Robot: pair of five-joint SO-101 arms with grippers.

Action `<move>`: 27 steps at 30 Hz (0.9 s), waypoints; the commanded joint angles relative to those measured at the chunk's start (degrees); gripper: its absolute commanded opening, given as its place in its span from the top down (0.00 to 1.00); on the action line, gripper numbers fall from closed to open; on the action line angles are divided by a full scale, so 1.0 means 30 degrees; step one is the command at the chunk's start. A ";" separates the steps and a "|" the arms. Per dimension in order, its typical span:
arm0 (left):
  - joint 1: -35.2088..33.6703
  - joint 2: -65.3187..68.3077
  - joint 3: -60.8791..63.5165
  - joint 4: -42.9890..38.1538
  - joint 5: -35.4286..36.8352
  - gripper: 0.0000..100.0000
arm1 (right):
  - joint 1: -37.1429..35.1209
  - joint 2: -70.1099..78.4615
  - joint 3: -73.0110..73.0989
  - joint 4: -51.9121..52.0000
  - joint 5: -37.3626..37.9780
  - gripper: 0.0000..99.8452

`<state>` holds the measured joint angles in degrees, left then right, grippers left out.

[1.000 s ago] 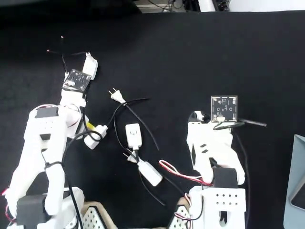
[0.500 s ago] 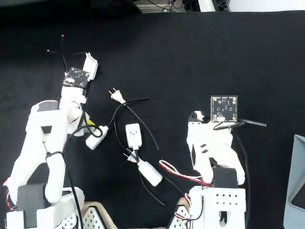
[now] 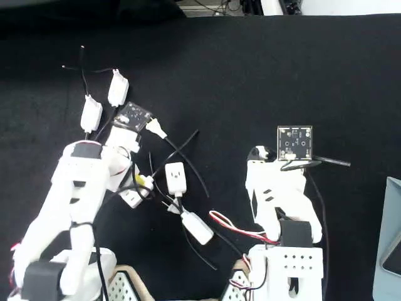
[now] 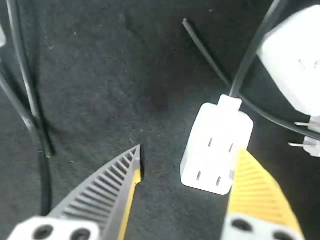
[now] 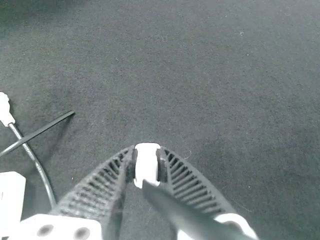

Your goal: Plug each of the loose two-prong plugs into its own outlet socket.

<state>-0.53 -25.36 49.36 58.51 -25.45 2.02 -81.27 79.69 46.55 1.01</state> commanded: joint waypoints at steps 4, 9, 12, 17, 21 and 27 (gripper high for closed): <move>-0.0777 -0.4718 -0.0015 0.1407 0.0264 0.71 | -0.0264 -0.0190 -0.0308 0.0029 0.0117 0.99; -0.2886 -0.7560 0.0278 0.2813 0.0703 0.71 | -0.1700 -0.0044 -0.1040 0.0469 0.0117 0.99; -0.5231 -0.8938 0.0777 0.2842 0.1231 0.71 | -0.3985 -0.0015 -0.1919 0.1465 0.0000 0.99; -0.8337 -1.0667 0.2037 0.2813 0.1143 0.71 | -0.7766 -0.0015 -0.2916 0.1846 0.0000 0.99; -0.9744 -1.1311 0.3004 0.2813 0.1201 0.71 | -1.1458 0.0015 -0.2769 0.1524 -0.0029 0.99; -1.0242 -1.1487 0.4527 0.2784 0.3106 0.71 | -1.5648 0.0689 -0.2505 0.0059 -0.1055 0.99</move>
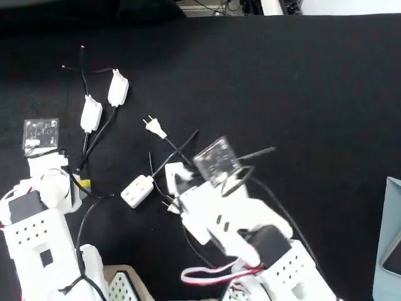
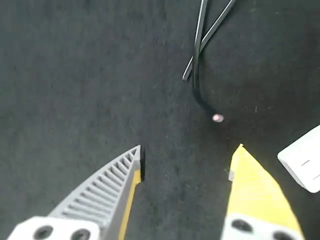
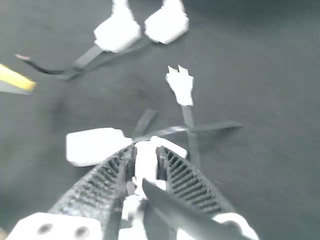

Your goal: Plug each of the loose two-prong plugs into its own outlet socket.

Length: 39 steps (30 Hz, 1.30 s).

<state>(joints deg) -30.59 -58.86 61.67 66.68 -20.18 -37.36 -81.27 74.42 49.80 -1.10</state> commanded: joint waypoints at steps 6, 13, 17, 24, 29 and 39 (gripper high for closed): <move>-0.0278 -0.0322 0.1363 -0.1172 0.3399 0.71 | -0.4396 0.5260 -0.1245 -0.3282 -0.0352 0.99; -0.0308 -0.0322 0.2711 -0.2403 0.3604 0.71 | -0.4454 1.0271 -0.4117 -0.3810 -0.0352 0.99; -0.0542 -0.0322 0.3267 -0.3165 0.3604 0.71 | -0.4454 1.2234 -0.5700 -0.3839 -0.0264 0.99; -0.1216 -0.0322 0.3297 -0.3165 0.3604 0.71 | -0.4513 1.5634 -0.7458 -0.3868 -0.0352 0.99; -0.1216 -0.0322 0.3326 -0.3165 0.3575 0.71 | -0.5568 1.6689 -0.7341 -0.4425 -0.0352 0.99; -0.1216 -0.0322 0.3590 -0.3165 0.3516 0.71 | -0.6066 1.8916 -0.6549 -0.7707 -0.0205 0.99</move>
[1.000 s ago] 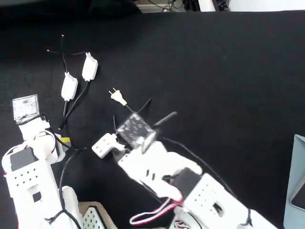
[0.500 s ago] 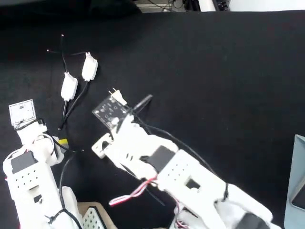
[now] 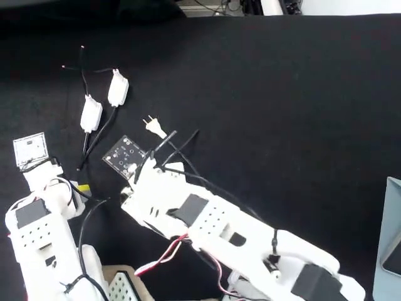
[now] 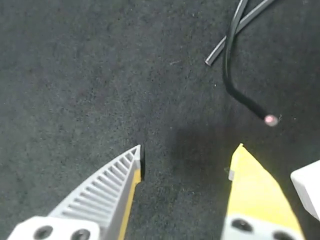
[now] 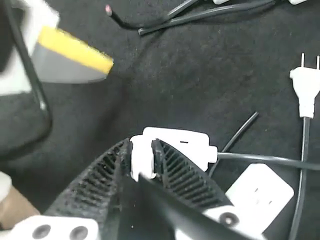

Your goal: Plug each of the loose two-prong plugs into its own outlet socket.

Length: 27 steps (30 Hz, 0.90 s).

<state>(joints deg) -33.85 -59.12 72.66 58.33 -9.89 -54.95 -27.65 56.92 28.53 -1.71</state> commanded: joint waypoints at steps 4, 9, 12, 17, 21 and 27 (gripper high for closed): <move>-0.0132 -0.0234 -0.0073 -0.0381 0.0088 0.71 | -0.0234 0.2945 -0.1626 -0.0674 0.0000 0.99; -0.0132 -0.0234 -0.0044 -0.0381 0.0088 0.71 | -0.0176 0.4029 -0.2447 -0.0703 -0.0029 0.99; -0.0132 -0.0234 -0.0044 -0.0381 0.0088 0.71 | -0.0147 0.3824 -0.2535 -0.0703 -0.0088 0.99; -0.0132 -0.0234 -0.0044 -0.0381 0.0088 0.71 | -0.0147 0.3062 -0.2535 -0.0615 -0.0088 0.99; -0.0132 -0.0234 -0.0015 -0.0381 0.0088 0.71 | -0.0147 0.2945 -0.2593 -0.0703 -0.0117 0.99; -0.0132 -0.0234 -0.0015 -0.0381 0.0088 0.71 | 0.0498 0.2974 -0.3150 -0.0703 -0.0615 0.99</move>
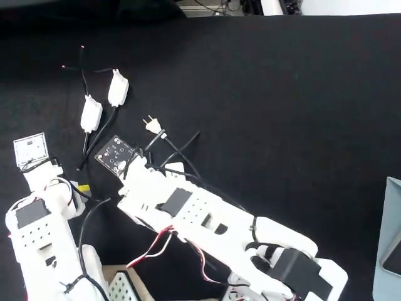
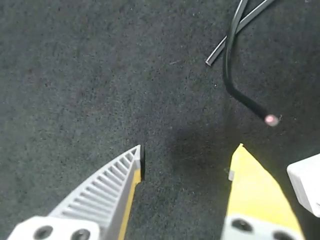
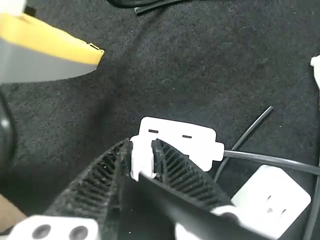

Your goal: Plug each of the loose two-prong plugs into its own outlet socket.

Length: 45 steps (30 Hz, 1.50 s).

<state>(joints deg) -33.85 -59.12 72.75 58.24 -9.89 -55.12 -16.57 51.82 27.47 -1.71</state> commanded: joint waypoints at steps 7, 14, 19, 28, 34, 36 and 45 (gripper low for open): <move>-0.0132 -0.0234 -0.0044 -0.0352 0.0088 0.71 | 0.0733 0.0630 -0.2242 -0.0352 -0.1641 0.99; -0.0132 -0.0234 -0.0044 -0.0352 0.0059 0.71 | 0.0703 0.2095 -0.2857 -0.0176 -0.2286 0.99; -0.0132 -0.0234 -0.0044 -0.0352 0.0059 0.71 | 0.0703 0.2007 -0.3179 0.1084 -0.2286 0.99; -0.0132 -0.0234 -0.0044 -0.0352 0.0059 0.71 | 0.0762 0.2359 -0.3033 0.1143 -0.2286 0.99; -0.0161 -0.0234 -0.0044 -0.0322 0.0059 0.71 | 0.0791 0.3678 -0.3121 0.0469 -0.2286 0.99; -0.0161 -0.0234 -0.0044 -0.0322 0.0059 0.71 | 0.0791 0.3824 -0.3121 0.0498 -0.2198 0.99; -0.0161 -0.0234 -0.0044 -0.0293 0.0059 0.71 | 0.1582 0.3971 -0.4733 0.3487 -0.0352 0.99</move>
<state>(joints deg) -33.85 -59.12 72.75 58.24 -9.89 -52.75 -4.79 40.66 35.47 -5.32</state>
